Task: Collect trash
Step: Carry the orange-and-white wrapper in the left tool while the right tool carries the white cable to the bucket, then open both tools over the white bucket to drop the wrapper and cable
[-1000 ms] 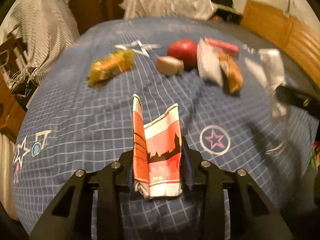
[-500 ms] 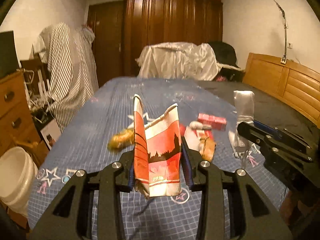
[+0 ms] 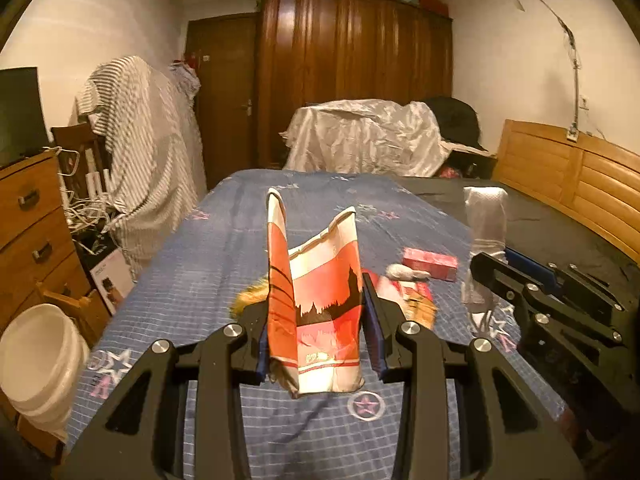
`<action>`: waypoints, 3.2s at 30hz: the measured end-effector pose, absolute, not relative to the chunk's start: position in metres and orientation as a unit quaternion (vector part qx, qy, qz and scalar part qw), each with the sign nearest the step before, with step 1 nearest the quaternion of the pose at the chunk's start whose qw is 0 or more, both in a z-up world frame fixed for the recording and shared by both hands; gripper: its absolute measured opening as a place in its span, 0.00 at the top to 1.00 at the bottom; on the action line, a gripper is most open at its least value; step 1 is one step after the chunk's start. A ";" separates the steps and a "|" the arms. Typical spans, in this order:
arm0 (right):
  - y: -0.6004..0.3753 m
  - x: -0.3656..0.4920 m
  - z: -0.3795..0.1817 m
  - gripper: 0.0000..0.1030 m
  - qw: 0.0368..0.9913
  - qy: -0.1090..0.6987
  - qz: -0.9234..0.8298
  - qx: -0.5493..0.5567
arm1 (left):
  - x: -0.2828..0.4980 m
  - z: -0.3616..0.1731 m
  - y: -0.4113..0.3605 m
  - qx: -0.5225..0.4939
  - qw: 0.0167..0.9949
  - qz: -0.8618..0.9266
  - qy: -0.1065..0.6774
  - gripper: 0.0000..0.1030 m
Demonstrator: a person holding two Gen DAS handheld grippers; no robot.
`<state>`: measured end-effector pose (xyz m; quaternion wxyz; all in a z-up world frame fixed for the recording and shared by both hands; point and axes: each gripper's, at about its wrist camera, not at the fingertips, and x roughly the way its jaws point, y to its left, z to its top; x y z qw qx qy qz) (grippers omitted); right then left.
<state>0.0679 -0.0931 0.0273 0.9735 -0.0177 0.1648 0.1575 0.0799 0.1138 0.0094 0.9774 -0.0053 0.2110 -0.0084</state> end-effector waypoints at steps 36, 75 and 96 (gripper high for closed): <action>0.395 0.143 0.048 0.77 0.799 0.331 0.488 -0.118 | 0.022 0.004 0.466 -0.143 0.912 0.250 0.292 0.65; 0.510 0.192 -0.047 0.73 0.720 0.440 0.495 -0.206 | 0.012 -0.063 0.581 -0.192 0.863 0.298 0.360 0.58; 0.404 0.168 0.006 0.45 0.792 0.342 0.482 -0.154 | 0.020 -0.044 0.531 -0.155 0.881 0.278 0.350 0.43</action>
